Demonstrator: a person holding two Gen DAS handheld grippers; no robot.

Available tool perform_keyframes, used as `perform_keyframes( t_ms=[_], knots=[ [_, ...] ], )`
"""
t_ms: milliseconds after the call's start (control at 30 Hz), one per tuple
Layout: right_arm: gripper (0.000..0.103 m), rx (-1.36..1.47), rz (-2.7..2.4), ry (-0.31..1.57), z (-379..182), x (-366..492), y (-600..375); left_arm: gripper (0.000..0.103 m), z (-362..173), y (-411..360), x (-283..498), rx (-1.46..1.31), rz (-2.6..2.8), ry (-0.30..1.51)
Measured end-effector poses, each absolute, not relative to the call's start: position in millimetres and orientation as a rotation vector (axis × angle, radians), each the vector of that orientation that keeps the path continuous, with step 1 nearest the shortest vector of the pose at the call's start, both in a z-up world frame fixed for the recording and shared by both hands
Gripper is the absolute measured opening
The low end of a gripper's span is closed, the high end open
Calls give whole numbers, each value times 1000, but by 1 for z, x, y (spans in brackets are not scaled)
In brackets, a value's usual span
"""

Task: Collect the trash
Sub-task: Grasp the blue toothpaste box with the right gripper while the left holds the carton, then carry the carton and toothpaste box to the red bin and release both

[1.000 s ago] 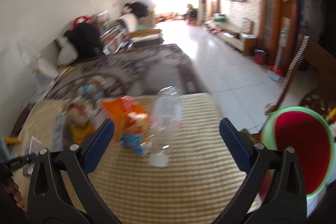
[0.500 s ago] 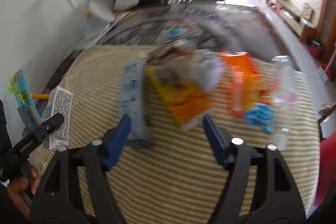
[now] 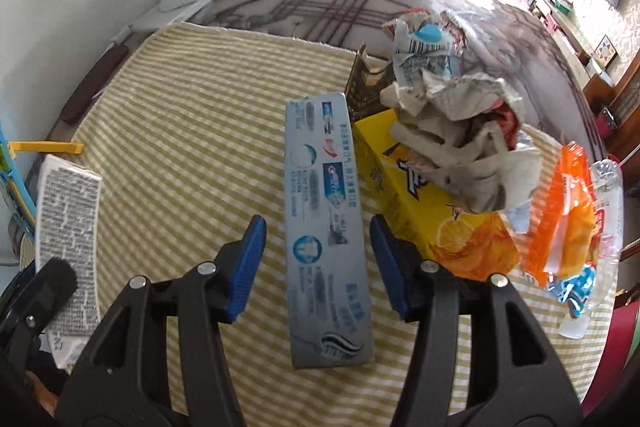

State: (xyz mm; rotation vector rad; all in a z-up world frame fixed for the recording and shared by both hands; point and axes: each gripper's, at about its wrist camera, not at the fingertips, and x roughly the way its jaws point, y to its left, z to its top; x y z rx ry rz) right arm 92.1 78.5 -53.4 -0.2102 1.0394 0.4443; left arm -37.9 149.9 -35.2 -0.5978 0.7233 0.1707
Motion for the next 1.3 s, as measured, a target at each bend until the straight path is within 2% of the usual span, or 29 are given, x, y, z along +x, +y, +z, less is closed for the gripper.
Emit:
perform_keyframes(
  t_ms=[67, 533, 1300],
  knots=[
    [37, -222, 438, 1049, -56, 93, 77, 52, -36, 151, -38, -601, 169, 724],
    [36, -164, 524, 996, -32, 67, 60, 52, -41, 147, -33, -580, 188, 743],
    [36, -43, 492, 802, 18, 10, -64, 52, -43, 128, -26, -446, 222, 733]
  ],
)
